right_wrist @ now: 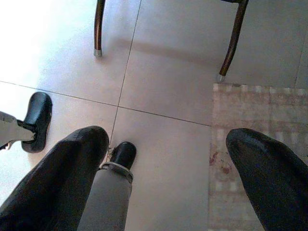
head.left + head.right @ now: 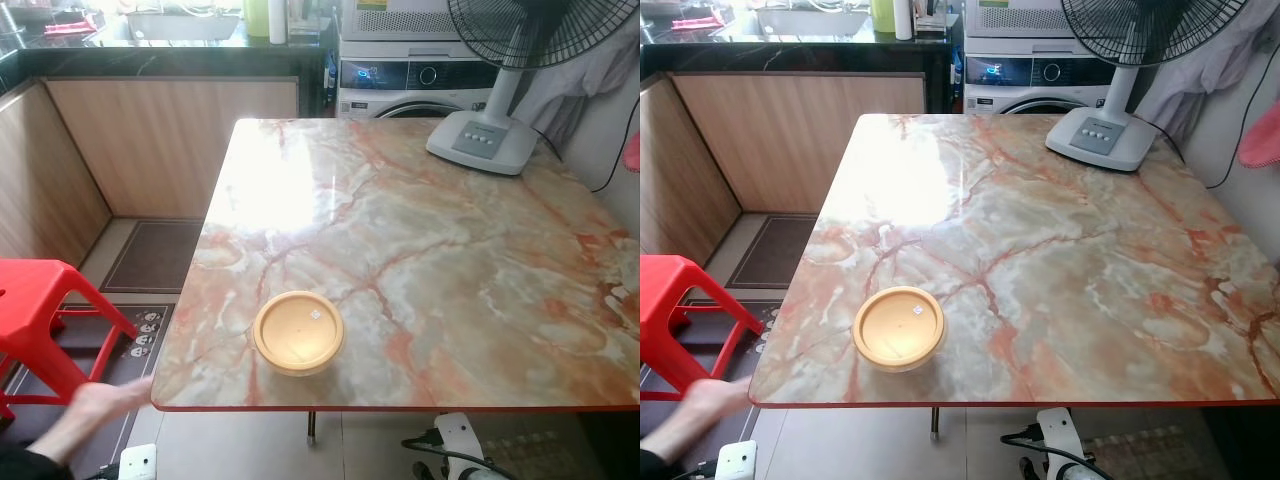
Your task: Restocking fridge
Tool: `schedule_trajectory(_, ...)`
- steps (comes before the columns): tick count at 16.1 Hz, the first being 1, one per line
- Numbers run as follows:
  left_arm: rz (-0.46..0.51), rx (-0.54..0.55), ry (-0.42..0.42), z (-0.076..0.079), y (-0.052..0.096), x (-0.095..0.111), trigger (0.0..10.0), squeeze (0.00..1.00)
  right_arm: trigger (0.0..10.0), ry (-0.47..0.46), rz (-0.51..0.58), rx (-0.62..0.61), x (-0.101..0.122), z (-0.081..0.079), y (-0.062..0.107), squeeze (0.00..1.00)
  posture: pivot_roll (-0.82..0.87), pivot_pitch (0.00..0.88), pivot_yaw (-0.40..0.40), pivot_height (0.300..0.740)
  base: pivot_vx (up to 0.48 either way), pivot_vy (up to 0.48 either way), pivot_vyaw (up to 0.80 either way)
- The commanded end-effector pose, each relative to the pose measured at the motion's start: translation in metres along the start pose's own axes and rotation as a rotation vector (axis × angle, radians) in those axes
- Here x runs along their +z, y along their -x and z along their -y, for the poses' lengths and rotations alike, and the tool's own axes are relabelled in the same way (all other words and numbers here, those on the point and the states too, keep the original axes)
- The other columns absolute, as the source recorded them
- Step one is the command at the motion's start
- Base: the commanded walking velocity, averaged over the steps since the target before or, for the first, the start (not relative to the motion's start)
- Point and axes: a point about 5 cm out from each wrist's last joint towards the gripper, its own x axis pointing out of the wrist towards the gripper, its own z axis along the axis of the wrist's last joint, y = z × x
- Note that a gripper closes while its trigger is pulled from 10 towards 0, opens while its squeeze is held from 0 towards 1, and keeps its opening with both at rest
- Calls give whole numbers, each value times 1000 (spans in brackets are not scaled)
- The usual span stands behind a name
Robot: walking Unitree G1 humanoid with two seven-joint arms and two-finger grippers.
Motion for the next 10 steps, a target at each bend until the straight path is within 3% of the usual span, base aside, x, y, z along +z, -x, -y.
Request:
schedule_trajectory(1, -11, 17, 5, -3, 0, -2, 10000, 0, 10000, 3, -4, 0, 0, 1, 0, 0, 106, 0, -30, 740, 0, 0, 0)
schedule_trajectory(3, -5, 33, 45, -5, 0, -2, 10000, 0, 10000, 14, -1, -8, 2, 2, 0, 0, 109, 0, -40, 740, 0, 0, 0)
schedule_trajectory(10, -40, 40, 59, -11, 2, -16, 10000, 0, 10000, 15, 10, -13, 3, 3, 0, 0, 119, 0, -48, 740, 0, 0, 0)
